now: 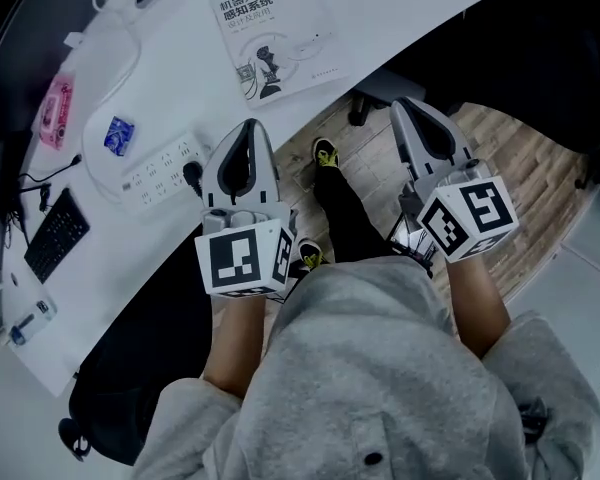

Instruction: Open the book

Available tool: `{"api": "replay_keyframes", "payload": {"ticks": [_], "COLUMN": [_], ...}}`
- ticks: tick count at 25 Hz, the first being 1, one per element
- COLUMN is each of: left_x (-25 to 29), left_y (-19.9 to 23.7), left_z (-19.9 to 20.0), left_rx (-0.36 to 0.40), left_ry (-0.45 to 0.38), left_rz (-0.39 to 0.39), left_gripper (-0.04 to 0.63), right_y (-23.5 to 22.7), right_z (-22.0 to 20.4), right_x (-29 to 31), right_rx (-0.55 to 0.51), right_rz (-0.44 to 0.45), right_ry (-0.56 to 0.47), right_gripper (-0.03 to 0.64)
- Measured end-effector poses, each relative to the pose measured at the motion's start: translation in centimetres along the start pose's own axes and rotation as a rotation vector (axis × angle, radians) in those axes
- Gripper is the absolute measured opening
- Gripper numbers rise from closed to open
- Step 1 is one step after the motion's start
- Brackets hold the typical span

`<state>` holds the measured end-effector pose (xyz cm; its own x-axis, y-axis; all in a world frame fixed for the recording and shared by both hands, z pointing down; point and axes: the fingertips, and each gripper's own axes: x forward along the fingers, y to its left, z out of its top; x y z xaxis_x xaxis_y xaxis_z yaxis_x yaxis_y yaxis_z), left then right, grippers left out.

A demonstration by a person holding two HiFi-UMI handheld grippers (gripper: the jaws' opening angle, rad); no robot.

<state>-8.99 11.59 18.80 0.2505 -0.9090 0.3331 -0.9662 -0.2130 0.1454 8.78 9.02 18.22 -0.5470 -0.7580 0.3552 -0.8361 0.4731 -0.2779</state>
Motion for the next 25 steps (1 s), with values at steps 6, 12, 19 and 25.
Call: {"api": "replay_keyframes", "payload": {"ticks": [6,12,19,25], "left_x": [3.2,6.0,8.2,9.4], "left_y": [0.8,2.0,2.8,2.8], "left_z": [0.1,1.0,1.3,1.1], "left_rx": [0.01,0.011,0.021,0.028], "left_ry": [0.048,0.077,0.11,0.131], "left_rz": [0.017,0.05,0.078,0.091], "left_gripper": [0.009,0.009,0.009,0.009], "right_y": [-2.3,-3.5,-4.4,-5.9], "right_z": [0.1,0.6,0.7,0.9], "right_x": [2.3,4.7,7.1,8.1], "right_rx": [0.052,0.079,0.106,0.117], "right_rz": [0.004,0.027,0.069,0.076], "right_ry": [0.035,0.07,0.109,0.121], "right_gripper": [0.028,0.029,0.029,0.029]}}
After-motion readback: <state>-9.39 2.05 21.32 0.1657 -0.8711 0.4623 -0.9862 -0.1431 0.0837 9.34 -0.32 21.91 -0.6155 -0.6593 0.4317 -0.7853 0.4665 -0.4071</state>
